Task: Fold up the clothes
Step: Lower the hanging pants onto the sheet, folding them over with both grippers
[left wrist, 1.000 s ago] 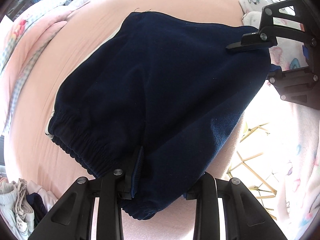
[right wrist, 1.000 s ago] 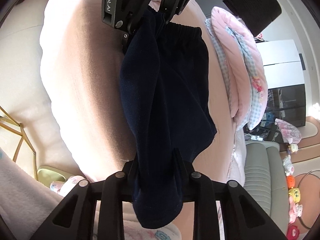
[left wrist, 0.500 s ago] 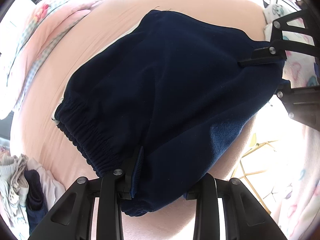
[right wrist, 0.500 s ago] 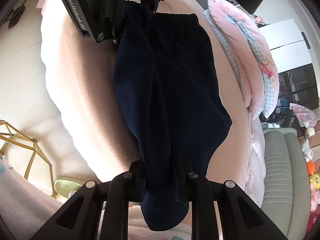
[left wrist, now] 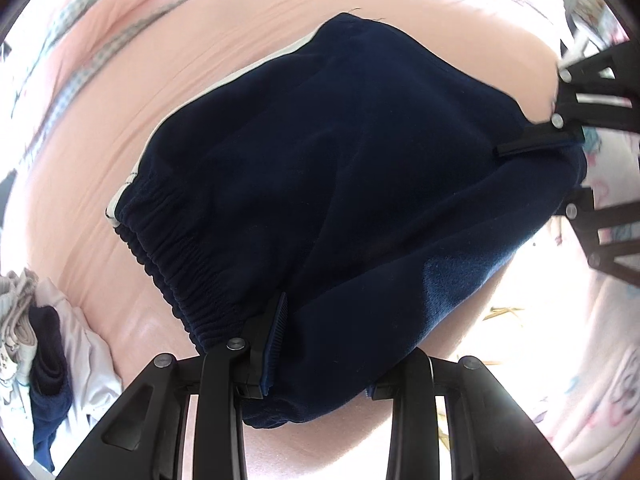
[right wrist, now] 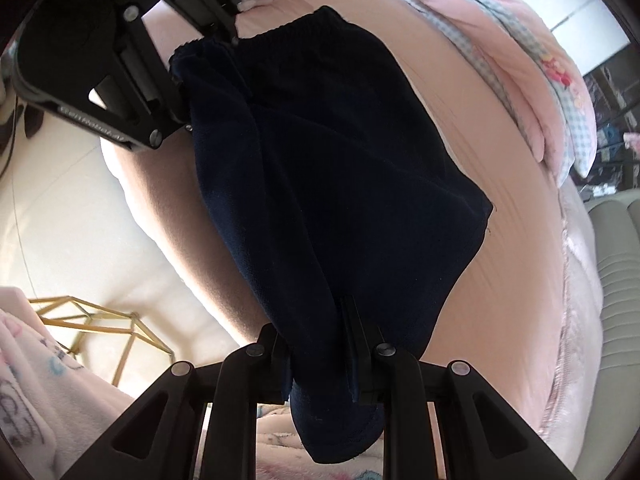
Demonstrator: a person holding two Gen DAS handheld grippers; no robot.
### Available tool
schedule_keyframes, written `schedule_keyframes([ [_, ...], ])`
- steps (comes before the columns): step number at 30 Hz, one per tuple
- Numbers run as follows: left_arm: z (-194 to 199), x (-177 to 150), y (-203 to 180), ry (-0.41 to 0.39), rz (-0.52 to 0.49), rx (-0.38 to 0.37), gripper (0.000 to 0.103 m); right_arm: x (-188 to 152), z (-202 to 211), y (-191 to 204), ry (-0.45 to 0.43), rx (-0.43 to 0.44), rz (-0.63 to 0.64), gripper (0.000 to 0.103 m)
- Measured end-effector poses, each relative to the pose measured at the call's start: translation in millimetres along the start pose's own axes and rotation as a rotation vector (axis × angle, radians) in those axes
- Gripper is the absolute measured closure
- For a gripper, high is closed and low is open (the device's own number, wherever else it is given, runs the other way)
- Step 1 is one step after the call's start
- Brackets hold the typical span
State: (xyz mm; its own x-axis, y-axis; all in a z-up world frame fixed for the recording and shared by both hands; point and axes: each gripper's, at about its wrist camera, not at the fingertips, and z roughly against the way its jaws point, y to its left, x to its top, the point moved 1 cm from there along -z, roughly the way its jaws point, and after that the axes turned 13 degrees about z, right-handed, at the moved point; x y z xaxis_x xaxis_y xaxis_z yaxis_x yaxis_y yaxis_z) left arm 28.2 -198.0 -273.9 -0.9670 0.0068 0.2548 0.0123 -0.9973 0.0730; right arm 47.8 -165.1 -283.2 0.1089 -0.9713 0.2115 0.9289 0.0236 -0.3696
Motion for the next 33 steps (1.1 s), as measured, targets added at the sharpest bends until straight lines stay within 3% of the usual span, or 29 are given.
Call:
schedule_keyframes([
  [5,4,7,-5,0.063,0.046,0.003,0.074,-1,14,-25,-0.04,0.052,-0.119,0.083],
  [18,41,-7,-7,0.018,0.117,-0.029,0.074,-4,36,-43,-0.086,0.069,-0.137,0.083],
  [27,60,-11,-15,0.012,0.067,0.001,0.074,10,33,-56,-0.063,0.045,0.042,0.083],
  [30,65,-43,64,-0.003,0.037,0.016,0.074,12,37,-61,-0.072,0.046,0.053,0.083],
  [33,64,-28,102,0.001,0.042,0.004,0.074,14,40,-67,-0.086,0.055,0.052,0.083],
])
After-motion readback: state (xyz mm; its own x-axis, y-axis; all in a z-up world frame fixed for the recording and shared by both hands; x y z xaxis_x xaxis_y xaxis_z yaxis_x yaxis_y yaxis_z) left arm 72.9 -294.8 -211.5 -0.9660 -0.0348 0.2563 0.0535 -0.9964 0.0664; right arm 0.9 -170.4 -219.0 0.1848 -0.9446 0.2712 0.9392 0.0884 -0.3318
